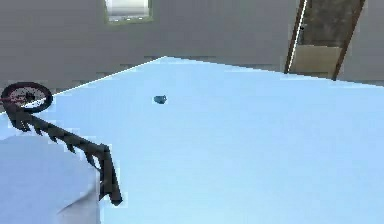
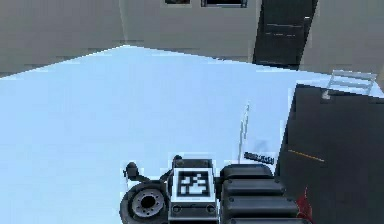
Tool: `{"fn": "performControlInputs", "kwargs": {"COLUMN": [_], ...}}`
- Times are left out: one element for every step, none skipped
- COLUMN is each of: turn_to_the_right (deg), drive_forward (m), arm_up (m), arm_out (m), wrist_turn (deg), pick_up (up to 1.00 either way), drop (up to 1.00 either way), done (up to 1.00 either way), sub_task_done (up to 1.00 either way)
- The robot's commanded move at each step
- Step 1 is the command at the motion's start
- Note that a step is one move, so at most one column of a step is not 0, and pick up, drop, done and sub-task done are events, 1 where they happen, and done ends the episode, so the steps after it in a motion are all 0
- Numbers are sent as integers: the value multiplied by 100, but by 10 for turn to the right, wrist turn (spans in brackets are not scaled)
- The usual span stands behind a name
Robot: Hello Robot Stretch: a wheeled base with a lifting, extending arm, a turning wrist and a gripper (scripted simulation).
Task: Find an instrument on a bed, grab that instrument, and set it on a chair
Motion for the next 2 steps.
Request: {"fn": "performControlInputs", "kwargs": {"turn_to_the_right": [0, 330], "drive_forward": [25, 0], "arm_up": [0, 0], "arm_out": [0, 0], "wrist_turn": [0, 0], "pick_up": [0, 0], "drop": [0, 0], "done": [0, 0], "sub_task_done": [0, 0]}}
